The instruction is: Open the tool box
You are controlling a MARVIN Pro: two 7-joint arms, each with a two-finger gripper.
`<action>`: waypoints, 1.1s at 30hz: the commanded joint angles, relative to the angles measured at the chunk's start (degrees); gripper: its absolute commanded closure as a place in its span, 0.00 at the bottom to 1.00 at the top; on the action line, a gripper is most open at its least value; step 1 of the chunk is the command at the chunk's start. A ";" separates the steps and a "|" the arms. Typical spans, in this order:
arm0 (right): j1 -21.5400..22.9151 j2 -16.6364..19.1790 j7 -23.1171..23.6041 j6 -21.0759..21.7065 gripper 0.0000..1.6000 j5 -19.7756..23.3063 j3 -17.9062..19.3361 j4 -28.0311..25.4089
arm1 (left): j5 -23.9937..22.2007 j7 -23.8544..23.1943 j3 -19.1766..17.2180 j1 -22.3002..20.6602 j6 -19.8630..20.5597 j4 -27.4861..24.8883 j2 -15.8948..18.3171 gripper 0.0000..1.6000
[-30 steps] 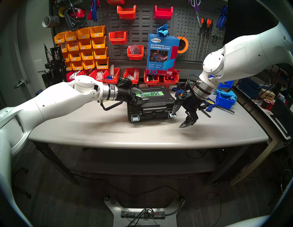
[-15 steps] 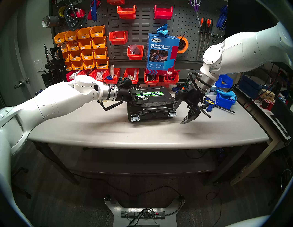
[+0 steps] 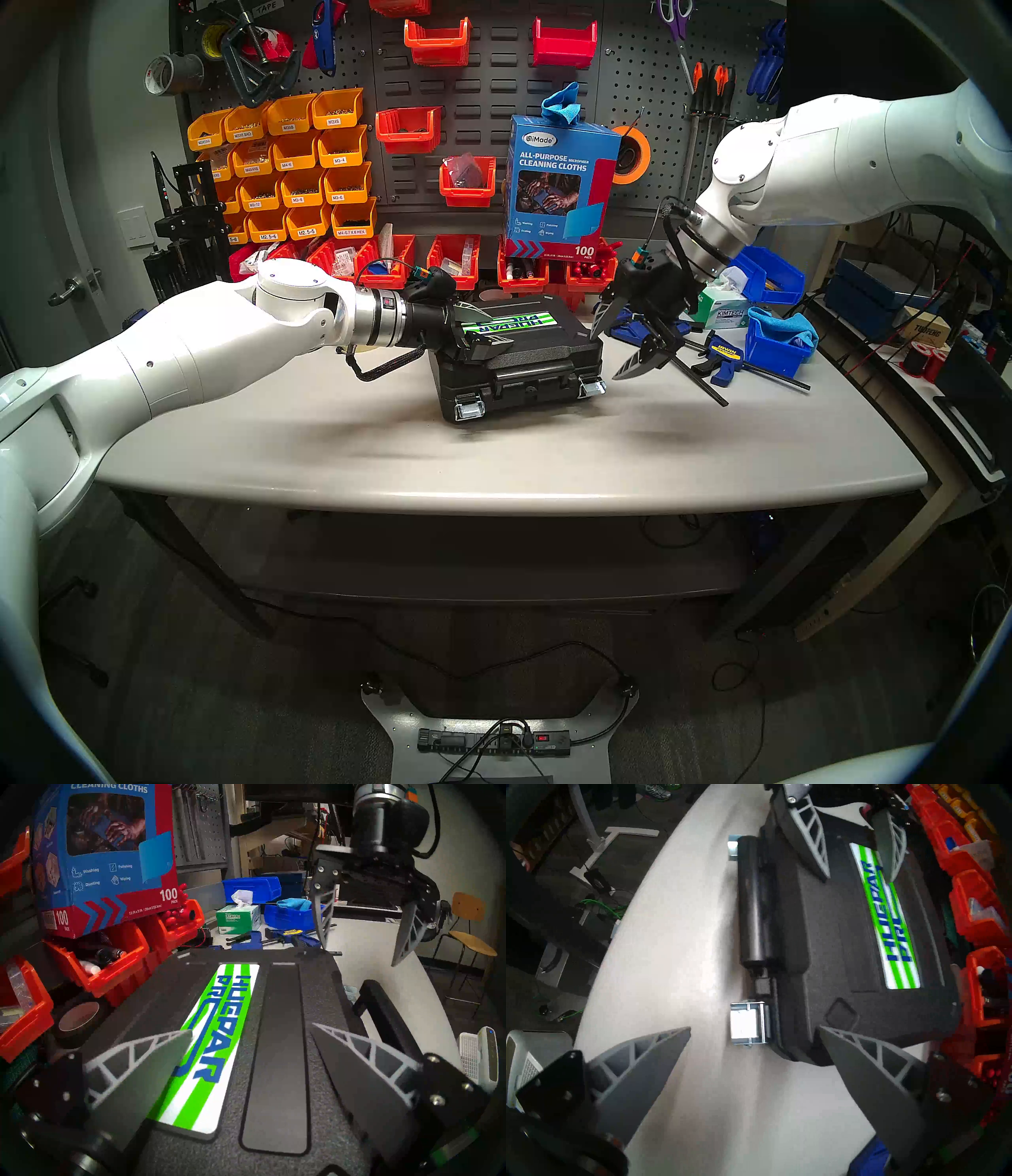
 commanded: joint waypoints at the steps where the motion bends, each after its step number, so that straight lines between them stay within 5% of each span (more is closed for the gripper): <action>1: -2.10 0.30 1.29 -0.39 0.00 1.53 1.15 5.48 | 1.73 0.08 2.81 2.04 1.39 -0.20 -0.17 0.00; 33: -9.90 6.04 1.81 1.42 0.00 7.40 0.67 22.10 | 1.62 0.13 3.11 1.84 1.35 -0.21 -0.16 0.00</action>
